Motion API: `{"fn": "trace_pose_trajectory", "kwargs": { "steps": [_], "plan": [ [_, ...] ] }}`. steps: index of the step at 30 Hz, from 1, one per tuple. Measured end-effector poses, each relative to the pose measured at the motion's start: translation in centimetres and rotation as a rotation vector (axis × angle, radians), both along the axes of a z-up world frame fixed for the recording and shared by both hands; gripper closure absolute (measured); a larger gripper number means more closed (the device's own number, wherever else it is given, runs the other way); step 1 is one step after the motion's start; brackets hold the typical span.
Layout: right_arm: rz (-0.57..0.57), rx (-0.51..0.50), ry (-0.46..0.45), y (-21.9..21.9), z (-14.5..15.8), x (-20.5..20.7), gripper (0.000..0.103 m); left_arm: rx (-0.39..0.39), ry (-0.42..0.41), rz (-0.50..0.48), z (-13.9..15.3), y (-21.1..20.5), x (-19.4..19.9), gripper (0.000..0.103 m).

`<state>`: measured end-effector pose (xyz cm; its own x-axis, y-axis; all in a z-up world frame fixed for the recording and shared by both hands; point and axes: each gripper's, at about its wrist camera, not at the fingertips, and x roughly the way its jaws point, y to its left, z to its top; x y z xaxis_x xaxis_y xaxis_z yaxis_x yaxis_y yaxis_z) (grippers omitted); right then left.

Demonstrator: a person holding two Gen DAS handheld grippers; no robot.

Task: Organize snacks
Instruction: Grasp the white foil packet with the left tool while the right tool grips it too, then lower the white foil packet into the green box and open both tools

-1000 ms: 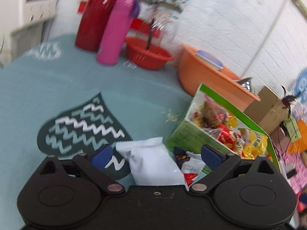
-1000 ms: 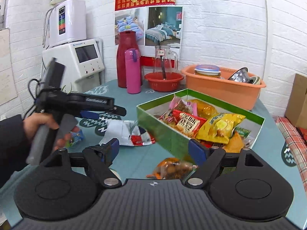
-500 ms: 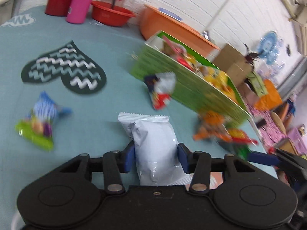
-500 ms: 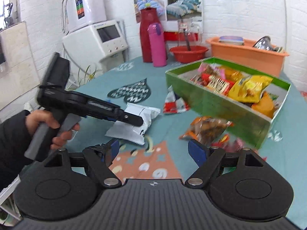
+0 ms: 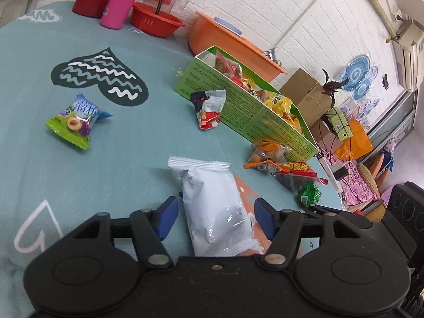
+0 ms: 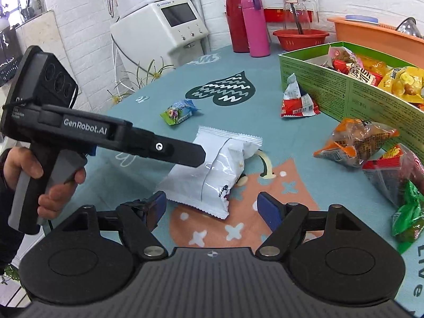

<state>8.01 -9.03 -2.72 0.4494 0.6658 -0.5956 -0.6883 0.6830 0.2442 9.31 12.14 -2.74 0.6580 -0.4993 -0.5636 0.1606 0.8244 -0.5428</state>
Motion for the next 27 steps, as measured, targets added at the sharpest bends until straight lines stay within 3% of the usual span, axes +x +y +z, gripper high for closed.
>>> {"fn": "trace_pose_trajectory", "kwargs": {
  "steps": [2,4,5,6,7,10,14,27],
  "plan": [
    [-0.015,0.003,0.009,0.1,-0.1,0.4,0.003,-0.007,0.002,0.0,-0.1,0.0,0.2,0.002],
    [-0.018,0.011,0.019,0.4,-0.4,0.9,0.011,0.001,0.007,-0.003,-0.3,-0.2,0.4,0.008],
    [-0.021,0.015,0.029,0.5,-0.6,1.2,0.018,0.009,0.017,-0.01,-0.5,-0.4,0.6,0.033],
    [-0.015,0.025,0.033,0.6,-0.8,1.3,0.023,0.021,0.027,-0.02,-0.7,-0.8,0.8,0.042],
    [-0.004,0.039,0.029,0.6,-0.9,1.3,0.035,0.021,0.016,-0.024,-0.7,-1.1,0.8,0.041],
    [-0.016,0.051,0.031,0.4,-0.9,1.2,0.04,0.048,-0.01,-0.028,0.0,-2.0,0.7,0.041],
    [-0.038,0.049,-0.039,-0.6,0.4,0.8,0.047,0.029,-0.058,-0.049,1.6,-3.1,1.5,0.041],
    [-0.218,0.107,-0.228,-6.1,6.5,5.9,0.049,0.052,-0.264,-0.136,8.5,-9.8,9.6,0.041]
  ]
}}
